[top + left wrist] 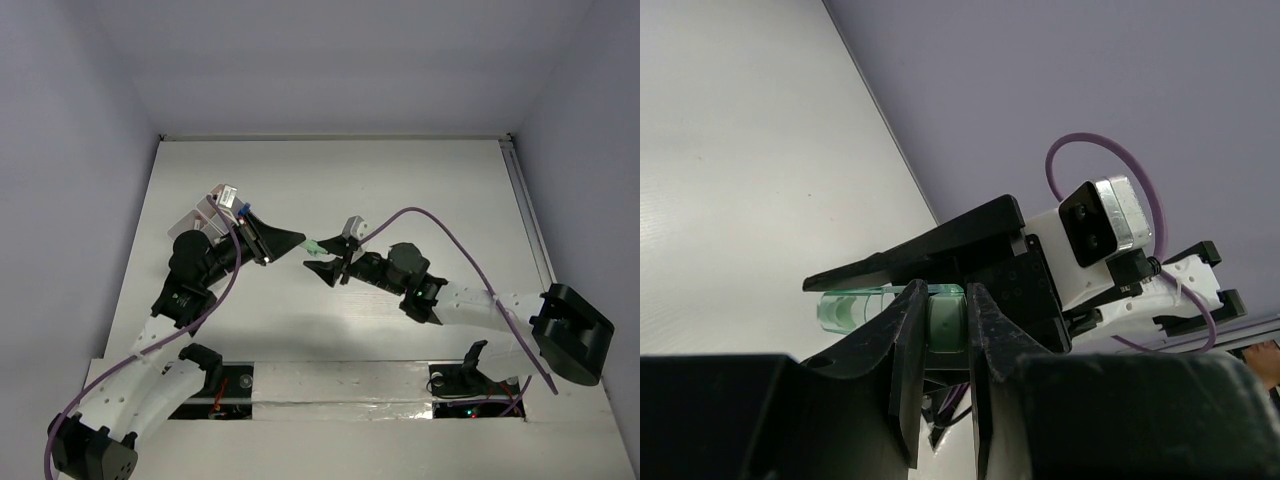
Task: Sort the stationery into containers
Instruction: Close the pen cap on the pen.
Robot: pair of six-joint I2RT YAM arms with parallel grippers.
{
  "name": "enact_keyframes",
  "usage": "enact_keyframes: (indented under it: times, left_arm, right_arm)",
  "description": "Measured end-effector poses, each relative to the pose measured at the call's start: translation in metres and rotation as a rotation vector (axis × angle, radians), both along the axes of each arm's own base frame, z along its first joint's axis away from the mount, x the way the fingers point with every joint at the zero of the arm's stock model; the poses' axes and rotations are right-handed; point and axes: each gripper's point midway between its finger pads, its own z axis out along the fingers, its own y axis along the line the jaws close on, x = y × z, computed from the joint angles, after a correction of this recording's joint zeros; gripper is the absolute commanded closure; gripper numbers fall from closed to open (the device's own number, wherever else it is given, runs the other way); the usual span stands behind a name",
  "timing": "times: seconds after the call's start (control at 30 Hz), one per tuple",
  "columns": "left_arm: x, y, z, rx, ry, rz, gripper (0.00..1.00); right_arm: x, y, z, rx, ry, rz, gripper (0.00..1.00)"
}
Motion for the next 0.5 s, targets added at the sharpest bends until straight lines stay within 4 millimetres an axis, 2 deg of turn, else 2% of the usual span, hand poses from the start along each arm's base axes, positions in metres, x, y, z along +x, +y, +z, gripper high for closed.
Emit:
enact_keyframes:
  times: [0.1,0.17,0.27,0.5]
  left_arm:
    - [-0.0003,0.0001,-0.0001,0.0,0.001,0.0,1.0]
    - [-0.0009,0.0004,-0.0001,0.001,0.001,0.0,1.0]
    - [0.0005,0.0013,0.0014,-0.003,0.002,0.01,1.0]
    - [0.0006,0.0018,0.0051,0.006,0.012,0.02,1.0]
  right_arm:
    - [0.0005,0.0008,0.0001,0.003,-0.002,0.0,0.5]
    - [0.0008,0.001,0.0019,0.009,-0.009,0.0,0.62]
    - [0.0004,0.0012,0.0025,0.007,-0.02,0.004,0.72]
    - [-0.0022,0.0027,0.0042,0.01,-0.028,0.011,0.84]
